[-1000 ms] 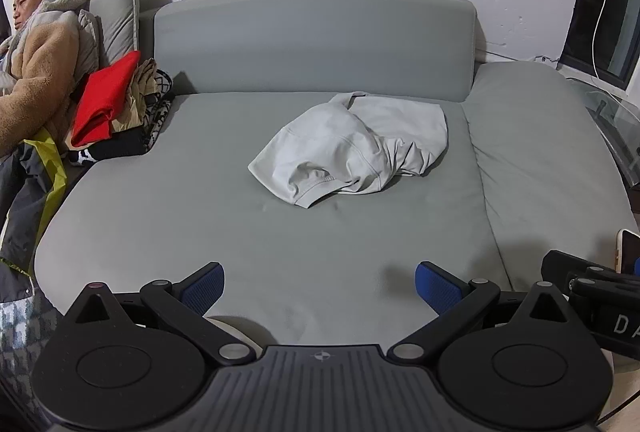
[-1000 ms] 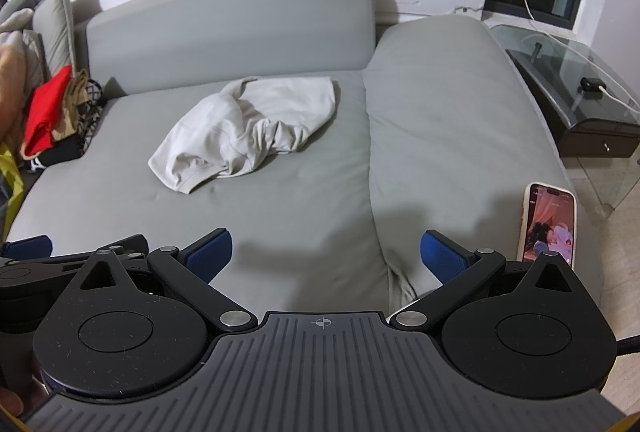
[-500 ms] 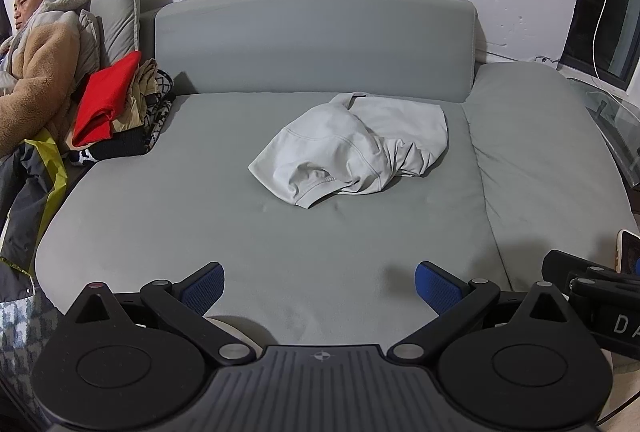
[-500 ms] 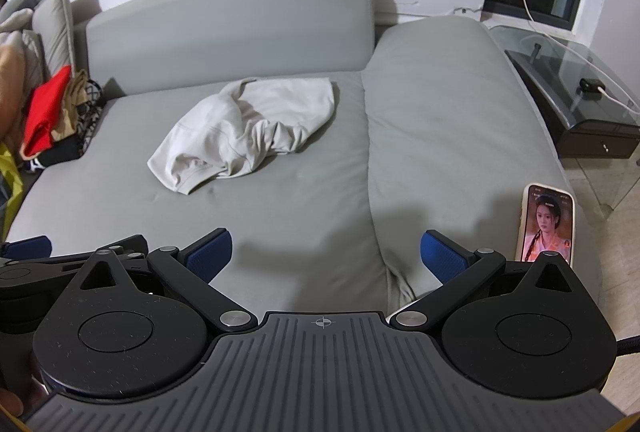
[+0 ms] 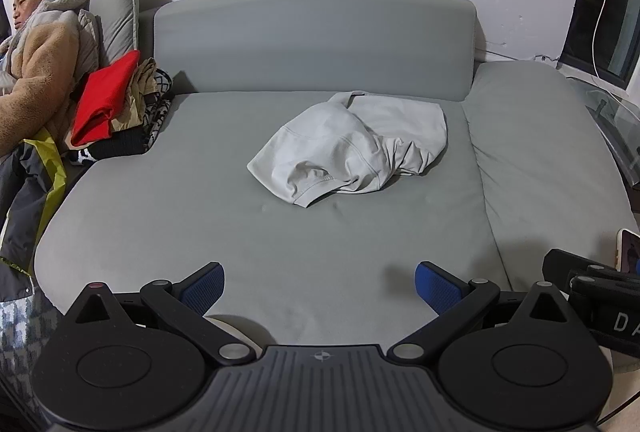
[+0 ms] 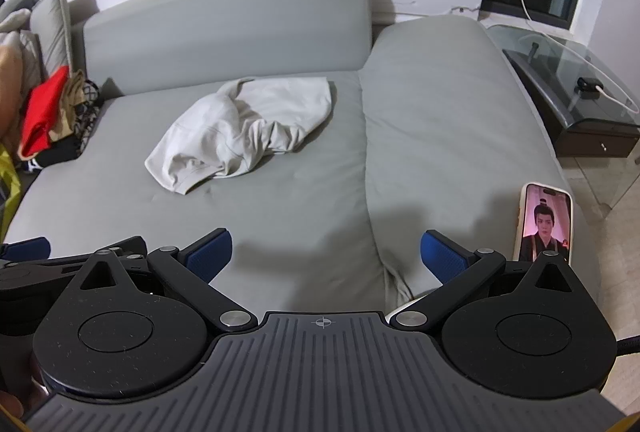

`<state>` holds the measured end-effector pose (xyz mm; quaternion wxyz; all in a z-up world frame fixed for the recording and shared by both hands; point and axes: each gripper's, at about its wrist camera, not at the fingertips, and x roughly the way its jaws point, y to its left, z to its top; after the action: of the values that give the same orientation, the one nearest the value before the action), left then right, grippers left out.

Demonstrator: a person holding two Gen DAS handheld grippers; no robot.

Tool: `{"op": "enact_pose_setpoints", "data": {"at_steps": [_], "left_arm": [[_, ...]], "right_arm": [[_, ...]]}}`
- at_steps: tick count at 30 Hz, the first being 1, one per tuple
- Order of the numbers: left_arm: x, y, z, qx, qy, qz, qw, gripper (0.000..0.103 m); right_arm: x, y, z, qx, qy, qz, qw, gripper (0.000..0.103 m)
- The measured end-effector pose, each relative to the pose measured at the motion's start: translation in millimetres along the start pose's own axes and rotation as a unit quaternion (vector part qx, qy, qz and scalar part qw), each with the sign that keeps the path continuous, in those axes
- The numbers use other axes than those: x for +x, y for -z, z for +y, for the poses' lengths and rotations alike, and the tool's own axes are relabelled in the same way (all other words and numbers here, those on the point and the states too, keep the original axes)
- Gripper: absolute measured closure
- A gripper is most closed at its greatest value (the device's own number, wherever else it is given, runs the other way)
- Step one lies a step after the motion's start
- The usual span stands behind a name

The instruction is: Fold clothes

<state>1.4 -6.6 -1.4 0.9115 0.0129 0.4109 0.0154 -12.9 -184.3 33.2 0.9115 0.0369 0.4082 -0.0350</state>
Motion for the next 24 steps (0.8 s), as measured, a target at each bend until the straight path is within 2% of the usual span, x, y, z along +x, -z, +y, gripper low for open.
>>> {"op": "enact_pose_setpoints", "data": {"at_steps": [12,19,24], "left_arm": [[5,0,0,-0.005,0.001,0.006,1.0000,0.001],[36,15,5,-0.011,0.017,0.040,0.9990,0.001],[56,20,10,-0.018,0.025,0.043,0.9986,0.001]], "right_arm": [[3,0,-1,0.001,0.002,0.003,1.000,0.000],[27,10,1,0.003,0.005,0.014,1.000,0.000],[52,14,2,0.001,-0.007,0.033,0.999,0.000]]}}
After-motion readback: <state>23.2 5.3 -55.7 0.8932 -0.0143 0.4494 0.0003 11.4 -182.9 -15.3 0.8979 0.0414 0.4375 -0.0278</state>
